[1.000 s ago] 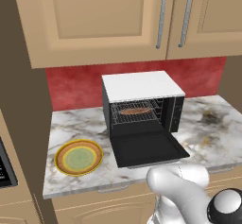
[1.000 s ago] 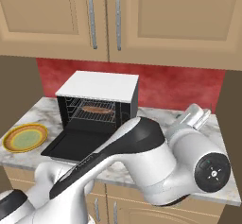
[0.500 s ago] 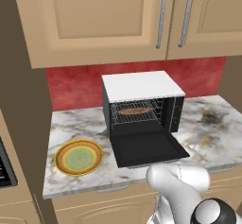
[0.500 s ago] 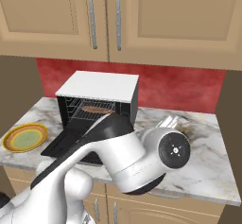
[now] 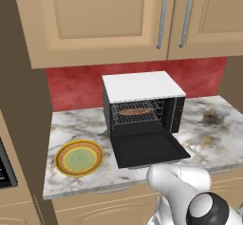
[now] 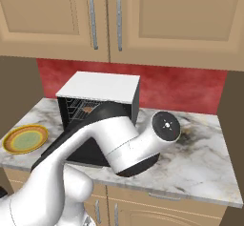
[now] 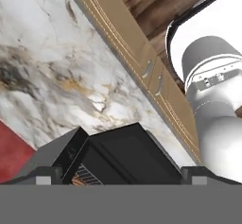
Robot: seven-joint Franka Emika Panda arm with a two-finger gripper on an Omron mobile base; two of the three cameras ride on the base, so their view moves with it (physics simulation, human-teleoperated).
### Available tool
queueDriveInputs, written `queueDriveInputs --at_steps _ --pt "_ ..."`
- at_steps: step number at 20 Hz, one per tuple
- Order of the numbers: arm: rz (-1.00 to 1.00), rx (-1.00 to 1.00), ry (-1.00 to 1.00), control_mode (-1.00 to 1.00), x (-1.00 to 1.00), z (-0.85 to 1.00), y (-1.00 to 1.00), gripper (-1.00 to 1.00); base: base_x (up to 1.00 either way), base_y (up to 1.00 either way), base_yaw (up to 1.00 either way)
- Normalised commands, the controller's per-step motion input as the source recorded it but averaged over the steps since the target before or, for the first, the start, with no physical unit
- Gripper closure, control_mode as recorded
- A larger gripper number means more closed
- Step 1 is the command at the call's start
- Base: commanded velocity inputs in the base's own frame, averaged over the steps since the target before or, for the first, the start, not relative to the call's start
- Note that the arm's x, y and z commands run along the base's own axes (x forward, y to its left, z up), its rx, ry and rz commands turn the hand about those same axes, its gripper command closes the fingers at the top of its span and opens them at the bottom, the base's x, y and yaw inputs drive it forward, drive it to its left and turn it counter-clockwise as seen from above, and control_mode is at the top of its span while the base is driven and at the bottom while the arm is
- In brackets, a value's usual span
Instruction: Pull the toaster oven rack outwards. Pick up the baguette from the plate and place it on the toaster oven rack. Close the toaster oven door fully and set the temperature to the lowest setting.
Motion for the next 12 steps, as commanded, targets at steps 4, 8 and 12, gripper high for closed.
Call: queueDriveInputs --at_steps 4,8,12 --pt "0.19 0.15 0.0 -1.0 -0.11 -0.14 -0.04 -1.0 0.0 0.0 0.0" --pt "0.21 0.1 -0.04 -1.0 -0.01 -0.15 -0.01 -1.0 0.0 0.0 0.0" --pt "0.2 0.05 -0.1 -1.0 0.0 -0.17 0.0 -1.0 0.0 0.0 0.0"
